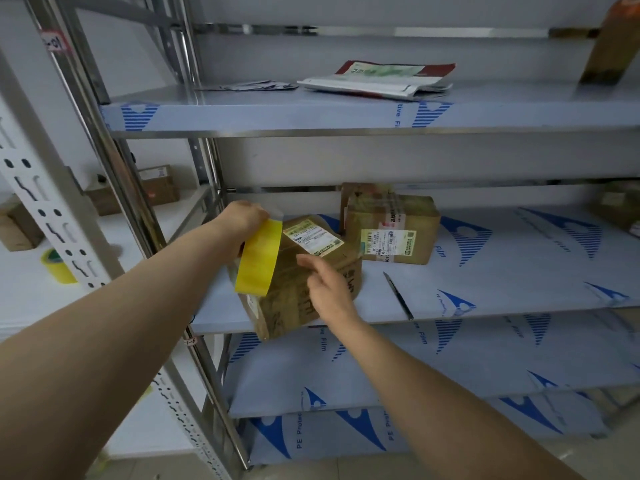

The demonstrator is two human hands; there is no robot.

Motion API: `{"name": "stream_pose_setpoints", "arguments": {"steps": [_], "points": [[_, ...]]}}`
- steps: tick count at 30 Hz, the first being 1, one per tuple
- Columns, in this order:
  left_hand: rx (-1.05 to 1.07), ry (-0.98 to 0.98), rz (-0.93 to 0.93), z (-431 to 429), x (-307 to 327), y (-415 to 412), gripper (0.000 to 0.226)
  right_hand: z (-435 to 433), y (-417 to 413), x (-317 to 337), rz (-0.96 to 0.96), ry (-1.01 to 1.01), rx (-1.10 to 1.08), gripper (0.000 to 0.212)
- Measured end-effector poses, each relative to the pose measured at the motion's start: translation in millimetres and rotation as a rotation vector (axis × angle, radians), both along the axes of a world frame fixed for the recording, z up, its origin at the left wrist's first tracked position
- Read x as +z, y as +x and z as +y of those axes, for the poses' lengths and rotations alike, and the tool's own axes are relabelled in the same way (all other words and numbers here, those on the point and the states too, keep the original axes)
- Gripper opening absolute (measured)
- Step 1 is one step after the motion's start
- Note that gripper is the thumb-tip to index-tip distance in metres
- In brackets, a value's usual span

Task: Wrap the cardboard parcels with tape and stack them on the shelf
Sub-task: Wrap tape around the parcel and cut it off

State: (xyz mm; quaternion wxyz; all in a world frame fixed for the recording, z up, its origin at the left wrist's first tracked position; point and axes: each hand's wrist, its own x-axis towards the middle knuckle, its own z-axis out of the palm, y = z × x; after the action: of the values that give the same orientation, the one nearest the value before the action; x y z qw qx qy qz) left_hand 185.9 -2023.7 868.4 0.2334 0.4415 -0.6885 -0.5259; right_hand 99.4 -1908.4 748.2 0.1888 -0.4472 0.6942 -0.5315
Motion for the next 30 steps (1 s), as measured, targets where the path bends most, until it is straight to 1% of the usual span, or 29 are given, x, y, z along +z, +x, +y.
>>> {"name": "stream_pose_setpoints", "arguments": {"steps": [1, 2, 3, 4, 5, 7, 9, 12, 14, 15, 17, 20, 22, 23, 26, 30], "points": [[-0.006, 0.015, 0.011, 2.8, -1.1, -5.3, 0.019, 4.0, 5.9, 2.6, -0.116, -0.147, -0.082, 0.027], [-0.008, 0.040, 0.024, 7.6, -0.6, -10.1, 0.022, 7.6, 10.8, 6.3, -0.187, -0.210, -0.093, 0.018], [-0.013, 0.072, 0.044, 11.5, 0.0, -15.7, 0.023, 9.6, 14.5, 9.9, -0.221, -0.216, -0.036, 0.025], [-0.019, 0.117, 0.066, 15.7, 1.9, -20.4, 0.022, 10.3, 16.4, 10.9, -0.224, -0.175, 0.049, 0.036], [-0.030, 0.165, 0.071, 20.3, 4.3, -27.3, 0.019, 12.1, 16.4, 11.6, -0.207, -0.126, 0.107, 0.039], [-0.049, 0.259, 0.025, 24.8, 11.1, -34.5, 0.015, 13.1, 14.2, 17.1, -0.184, -0.108, 0.119, 0.029], [-0.067, 0.291, -0.069, 24.2, 15.2, -42.5, 0.018, 20.6, 2.2, 22.6, -0.208, -0.143, 0.110, 0.019], [-0.015, 0.178, -0.230, 17.0, 14.7, -46.0, 0.029, 37.4, -13.6, 27.1, -0.304, -0.172, 0.194, 0.016], [0.021, 0.175, -0.242, 16.8, 6.3, -47.8, 0.022, 47.3, -21.7, 33.0, -0.408, -0.196, 0.211, 0.014], [0.021, 0.202, -0.220, 19.5, 1.0, -50.0, 0.017, 50.6, -26.1, 34.3, -0.444, -0.206, 0.210, 0.013], [-0.004, 0.231, -0.140, 28.1, -8.1, -57.1, 0.015, 59.1, -32.3, 39.5, -0.460, -0.184, 0.203, 0.013], [0.057, 0.101, -0.020, 36.0, -14.1, -72.0, 0.020, 69.8, -44.2, 43.8, -0.420, -0.097, 0.237, 0.013], [0.092, 0.007, -0.014, 33.9, -15.9, -79.1, 0.022, 75.7, -53.3, 51.8, -0.441, -0.058, 0.242, 0.012], [0.106, -0.004, -0.008, 30.8, -17.1, -81.7, 0.020, 78.6, -59.0, 56.9, -0.470, -0.060, 0.239, 0.008], [0.181, 0.060, 0.087, 14.4, -17.4, -86.7, 0.027, 90.5, -77.0, 65.3, -0.549, -0.058, 0.232, 0.010], [0.218, 0.085, 0.149, -1.1, -17.8, -102.8, 0.040, 100.4, -94.5, 63.1, -0.488, 0.005, 0.280, 0.007]]}}
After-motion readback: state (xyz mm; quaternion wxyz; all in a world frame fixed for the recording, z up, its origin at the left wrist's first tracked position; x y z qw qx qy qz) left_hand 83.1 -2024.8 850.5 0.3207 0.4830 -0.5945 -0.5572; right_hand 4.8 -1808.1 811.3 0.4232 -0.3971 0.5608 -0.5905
